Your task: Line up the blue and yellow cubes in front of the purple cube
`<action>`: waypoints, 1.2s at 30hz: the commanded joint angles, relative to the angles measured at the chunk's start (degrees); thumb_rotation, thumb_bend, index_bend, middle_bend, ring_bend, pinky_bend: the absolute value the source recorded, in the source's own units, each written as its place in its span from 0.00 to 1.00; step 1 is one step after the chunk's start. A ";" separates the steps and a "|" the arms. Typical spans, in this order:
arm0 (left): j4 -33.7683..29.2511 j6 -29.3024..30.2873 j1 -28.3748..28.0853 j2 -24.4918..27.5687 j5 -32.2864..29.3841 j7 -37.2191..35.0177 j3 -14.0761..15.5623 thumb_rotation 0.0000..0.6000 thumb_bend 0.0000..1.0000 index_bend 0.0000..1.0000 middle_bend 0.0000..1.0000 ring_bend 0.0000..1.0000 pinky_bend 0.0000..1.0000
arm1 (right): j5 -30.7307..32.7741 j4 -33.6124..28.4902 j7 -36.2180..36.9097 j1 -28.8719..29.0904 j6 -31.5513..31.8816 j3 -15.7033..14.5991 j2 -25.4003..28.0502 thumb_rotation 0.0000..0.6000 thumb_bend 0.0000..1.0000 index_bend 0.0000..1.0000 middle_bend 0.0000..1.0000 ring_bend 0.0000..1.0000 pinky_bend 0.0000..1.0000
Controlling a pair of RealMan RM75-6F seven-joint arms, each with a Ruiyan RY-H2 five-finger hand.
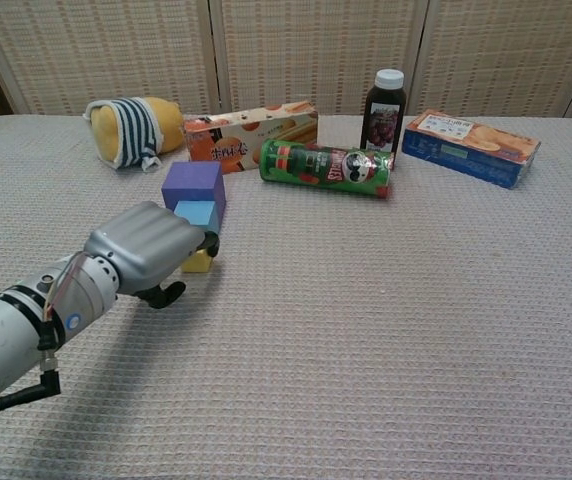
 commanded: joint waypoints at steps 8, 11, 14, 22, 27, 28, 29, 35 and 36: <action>0.12 -0.07 0.22 0.22 0.00 -0.30 0.00 1.00 0.45 0.29 1.00 1.00 1.00 | -0.02 -0.08 -0.12 -0.02 -0.02 -0.01 0.01 0.91 0.04 0.00 0.00 0.00 0.00; -0.04 -0.04 0.23 0.32 0.63 -0.88 0.09 1.00 0.45 0.29 1.00 1.00 1.00 | 0.03 -0.12 -0.17 -0.04 -0.02 0.00 0.03 0.91 0.03 0.00 0.00 0.00 0.00; -0.70 0.04 0.34 0.56 1.58 -1.78 0.35 1.00 0.45 0.28 1.00 1.00 1.00 | -0.01 -0.14 -0.21 -0.07 0.04 -0.01 0.04 0.91 0.03 0.00 0.00 0.00 0.00; -6.28 1.80 1.88 2.51 4.96 -2.80 2.87 1.00 0.45 0.28 1.00 1.00 1.00 | -0.23 -0.18 -0.16 -0.10 0.11 -0.12 0.10 0.91 0.04 0.00 0.00 0.00 0.00; -8.06 2.84 3.44 4.42 5.09 -2.65 4.06 1.00 0.45 0.28 1.00 1.00 1.00 | -0.55 -0.22 -0.27 -0.10 0.13 -0.29 0.07 0.91 0.04 0.00 0.00 0.00 0.00; -7.95 2.80 3.62 4.62 4.69 -2.53 3.98 1.00 0.45 0.28 1.00 1.00 1.00 | -0.66 -0.26 -0.35 -0.09 0.07 -0.36 0.05 0.91 0.04 0.00 0.00 0.00 0.00; -7.75 2.72 3.69 4.70 4.40 -2.45 3.86 1.00 0.45 0.28 1.00 1.00 1.00 | -0.72 -0.28 -0.39 -0.08 0.05 -0.40 0.03 0.91 0.04 0.00 0.00 0.00 0.00; -6.04 1.61 3.63 4.62 2.83 -2.49 2.90 1.00 0.45 0.28 1.00 1.00 1.00 | -0.68 -0.34 -0.58 -0.27 0.42 -0.30 0.03 0.91 0.04 0.00 0.00 0.00 0.00; -5.75 1.45 3.58 4.55 2.71 -2.43 2.84 1.00 0.45 0.28 1.00 1.00 1.00 | -0.66 -0.33 -0.60 -0.26 0.38 -0.30 0.02 0.91 0.04 0.00 0.00 0.00 0.00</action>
